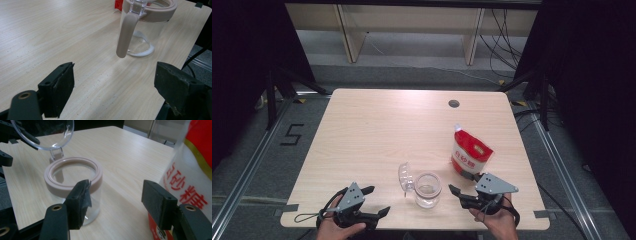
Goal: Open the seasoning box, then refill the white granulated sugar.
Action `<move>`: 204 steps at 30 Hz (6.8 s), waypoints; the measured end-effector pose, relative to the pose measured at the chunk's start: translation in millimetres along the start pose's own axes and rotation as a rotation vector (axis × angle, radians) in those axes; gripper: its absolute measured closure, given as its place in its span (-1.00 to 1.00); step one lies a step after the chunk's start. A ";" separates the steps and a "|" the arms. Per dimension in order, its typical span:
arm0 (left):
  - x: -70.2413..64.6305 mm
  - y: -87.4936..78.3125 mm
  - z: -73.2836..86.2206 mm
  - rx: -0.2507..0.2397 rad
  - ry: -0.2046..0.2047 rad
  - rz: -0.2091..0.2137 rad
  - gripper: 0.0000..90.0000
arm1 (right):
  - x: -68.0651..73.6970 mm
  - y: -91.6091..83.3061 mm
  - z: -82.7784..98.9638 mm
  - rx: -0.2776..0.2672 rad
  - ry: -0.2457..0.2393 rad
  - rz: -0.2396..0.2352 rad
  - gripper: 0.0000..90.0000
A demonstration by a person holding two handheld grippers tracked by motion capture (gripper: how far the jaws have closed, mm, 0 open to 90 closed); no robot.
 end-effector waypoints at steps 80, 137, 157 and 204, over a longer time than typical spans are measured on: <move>-2.6 3.4 4.7 0.030 0.023 0.003 -0.63 | -75.8 17.9 27.4 -0.045 0.135 0.176 -0.38; -3.8 3.7 5.6 0.037 0.033 0.006 -0.63 | -83.7 44.2 28.9 -0.158 0.164 0.115 -0.37; -4.7 4.3 5.7 0.035 0.024 0.010 -0.63 | -92.0 49.1 31.6 -0.165 0.135 0.103 -0.30; -4.7 5.3 6.4 0.044 0.040 0.012 -0.63 | -92.0 56.2 32.3 -0.216 0.122 0.062 -0.07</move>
Point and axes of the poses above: each handheld gripper's, and its own axes: y roughly forward along the jaws, z roughly out of its underside, x roughly to its left, the point moved 6 cm from there along y, roughly forward along the jaws, and after that the axes turned 2 degrees about y, right-handed, at the moved point
